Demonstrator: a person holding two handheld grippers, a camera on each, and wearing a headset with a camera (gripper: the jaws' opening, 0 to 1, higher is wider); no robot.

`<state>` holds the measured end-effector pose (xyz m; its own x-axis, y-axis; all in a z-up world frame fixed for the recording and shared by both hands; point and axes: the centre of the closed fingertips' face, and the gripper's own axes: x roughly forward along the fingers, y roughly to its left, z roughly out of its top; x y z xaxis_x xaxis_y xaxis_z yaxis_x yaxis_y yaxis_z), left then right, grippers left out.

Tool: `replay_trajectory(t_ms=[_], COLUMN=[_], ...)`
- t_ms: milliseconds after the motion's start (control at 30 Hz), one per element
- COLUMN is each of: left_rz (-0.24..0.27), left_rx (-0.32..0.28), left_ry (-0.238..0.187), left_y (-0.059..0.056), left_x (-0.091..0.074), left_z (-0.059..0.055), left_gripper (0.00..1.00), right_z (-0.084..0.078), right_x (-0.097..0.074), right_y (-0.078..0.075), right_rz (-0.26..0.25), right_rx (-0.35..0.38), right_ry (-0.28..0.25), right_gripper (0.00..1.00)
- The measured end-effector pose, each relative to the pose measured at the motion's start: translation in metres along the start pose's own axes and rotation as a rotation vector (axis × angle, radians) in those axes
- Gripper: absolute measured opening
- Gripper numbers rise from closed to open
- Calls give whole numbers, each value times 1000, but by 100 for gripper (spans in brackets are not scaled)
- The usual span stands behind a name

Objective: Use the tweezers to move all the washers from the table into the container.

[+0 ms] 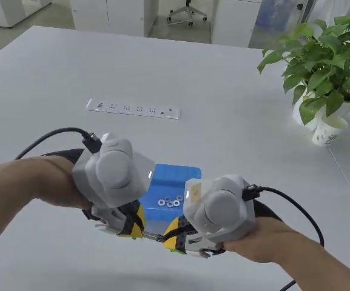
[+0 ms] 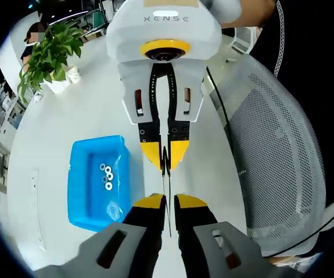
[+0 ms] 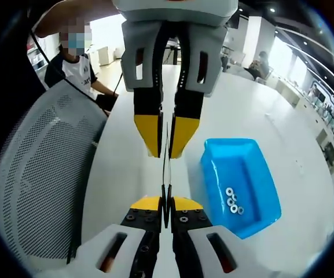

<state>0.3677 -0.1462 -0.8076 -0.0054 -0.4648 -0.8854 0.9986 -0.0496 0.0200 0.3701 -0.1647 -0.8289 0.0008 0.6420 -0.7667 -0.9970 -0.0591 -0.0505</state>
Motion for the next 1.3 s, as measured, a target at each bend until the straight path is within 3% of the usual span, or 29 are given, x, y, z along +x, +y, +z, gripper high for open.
replay_trajectory(t_ms=[400, 833, 1300], left_rz=[0, 40, 35], left_rx=[-14, -27, -70], left_ry=[-4, -29, -44], left_y=[-8, -13, -19], left_x=[23, 38, 61], left_z=[-15, -24, -36], left_gripper=[15, 8, 7], right_z=[-12, -22, -39], right_x=[8, 19, 38], right_y=[10, 16, 23], right_rz=[26, 20, 19], right_rx=[2, -17, -13], right_ry=[37, 73, 54], right_gripper=[6, 6, 7])
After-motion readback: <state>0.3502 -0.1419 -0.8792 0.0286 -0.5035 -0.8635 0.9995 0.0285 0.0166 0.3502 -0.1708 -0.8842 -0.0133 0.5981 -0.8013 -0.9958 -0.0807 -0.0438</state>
